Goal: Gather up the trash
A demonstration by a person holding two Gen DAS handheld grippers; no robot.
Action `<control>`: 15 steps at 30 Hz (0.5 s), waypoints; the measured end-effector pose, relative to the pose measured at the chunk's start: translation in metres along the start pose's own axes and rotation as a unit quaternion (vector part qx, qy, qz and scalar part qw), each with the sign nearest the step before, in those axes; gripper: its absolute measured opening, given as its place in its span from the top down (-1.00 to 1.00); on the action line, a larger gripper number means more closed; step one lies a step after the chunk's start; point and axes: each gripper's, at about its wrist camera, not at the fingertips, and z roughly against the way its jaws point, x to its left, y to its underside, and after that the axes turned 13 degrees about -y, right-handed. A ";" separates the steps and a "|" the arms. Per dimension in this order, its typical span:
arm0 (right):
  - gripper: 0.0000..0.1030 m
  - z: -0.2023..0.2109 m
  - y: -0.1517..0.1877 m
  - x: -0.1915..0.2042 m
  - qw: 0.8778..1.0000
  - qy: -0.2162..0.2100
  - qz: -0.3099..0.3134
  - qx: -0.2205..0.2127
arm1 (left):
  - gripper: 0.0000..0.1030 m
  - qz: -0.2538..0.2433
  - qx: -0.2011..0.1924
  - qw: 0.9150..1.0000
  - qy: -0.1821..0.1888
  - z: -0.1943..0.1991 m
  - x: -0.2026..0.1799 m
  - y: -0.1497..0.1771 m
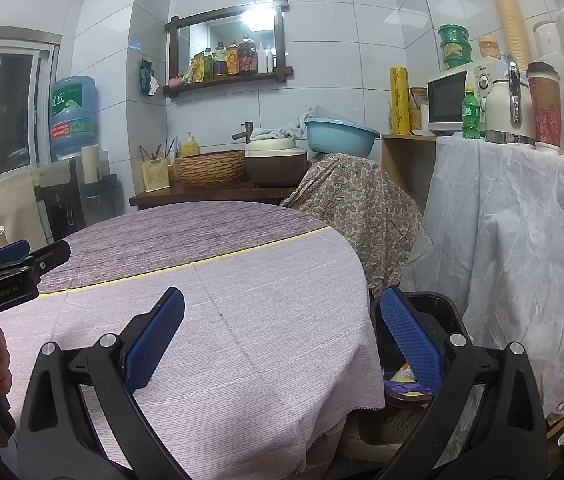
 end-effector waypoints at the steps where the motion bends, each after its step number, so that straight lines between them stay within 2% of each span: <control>1: -0.89 0.000 0.000 0.000 1.000 0.000 0.000 0.000 | -0.90 0.000 0.000 1.000 0.000 0.000 0.000 0.000; 15: -0.89 -0.001 -0.001 0.000 1.000 0.000 0.000 0.000 | -0.90 0.000 -0.002 1.000 0.000 0.000 -0.002 0.001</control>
